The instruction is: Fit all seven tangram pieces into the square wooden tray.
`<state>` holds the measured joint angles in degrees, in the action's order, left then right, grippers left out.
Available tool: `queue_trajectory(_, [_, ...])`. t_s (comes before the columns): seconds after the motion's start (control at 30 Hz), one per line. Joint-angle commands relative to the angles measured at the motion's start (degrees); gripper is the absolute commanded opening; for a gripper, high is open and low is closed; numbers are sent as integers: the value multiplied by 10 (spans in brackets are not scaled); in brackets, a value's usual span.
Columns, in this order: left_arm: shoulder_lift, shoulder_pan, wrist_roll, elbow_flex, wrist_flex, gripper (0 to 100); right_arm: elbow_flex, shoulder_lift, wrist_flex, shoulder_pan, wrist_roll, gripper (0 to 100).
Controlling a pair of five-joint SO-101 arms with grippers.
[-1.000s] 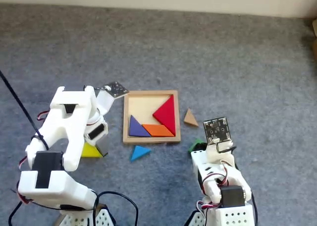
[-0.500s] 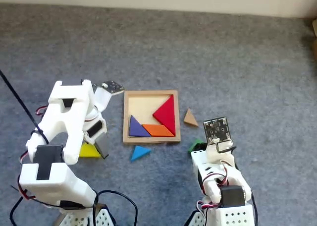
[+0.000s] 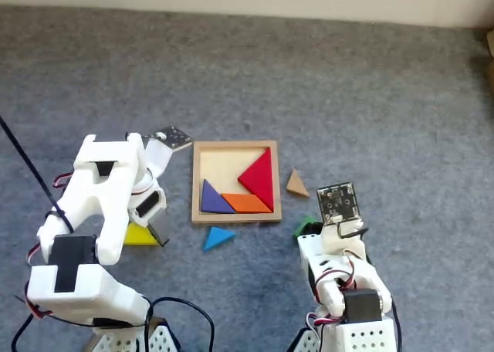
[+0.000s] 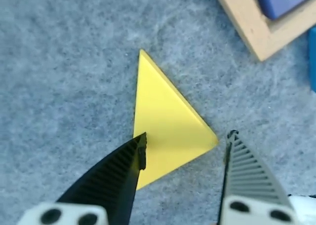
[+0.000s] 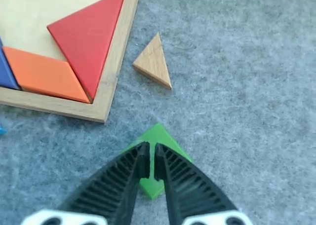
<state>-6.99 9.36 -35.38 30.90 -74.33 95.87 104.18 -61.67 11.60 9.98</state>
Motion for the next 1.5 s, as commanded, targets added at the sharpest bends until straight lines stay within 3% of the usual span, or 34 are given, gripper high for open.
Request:
queue_trajectory(0.0, [-31,4,5,-19,8,290,87,4,-5,-5,3,29])
queue_trajectory(0.2, [-148,17,8,-145,-84,290,87,4,-5,-5,3,29])
queue_trajectory(0.33, [-211,15,8,-203,-127,236,87,4,-5,-5,2,29])
queue_trajectory(0.73, [-216,16,11,-221,-131,221,87,4,-5,-5,3,29])
queue_trajectory(1.1, [31,16,11,-143,-124,224,87,4,-5,-5,3,29])
queue_trajectory(1.33, [147,28,8,0,-16,228,87,4,-5,-5,4,29])
queue_trajectory(1.47, [187,32,8,84,40,314,87,4,-5,-5,4,29])
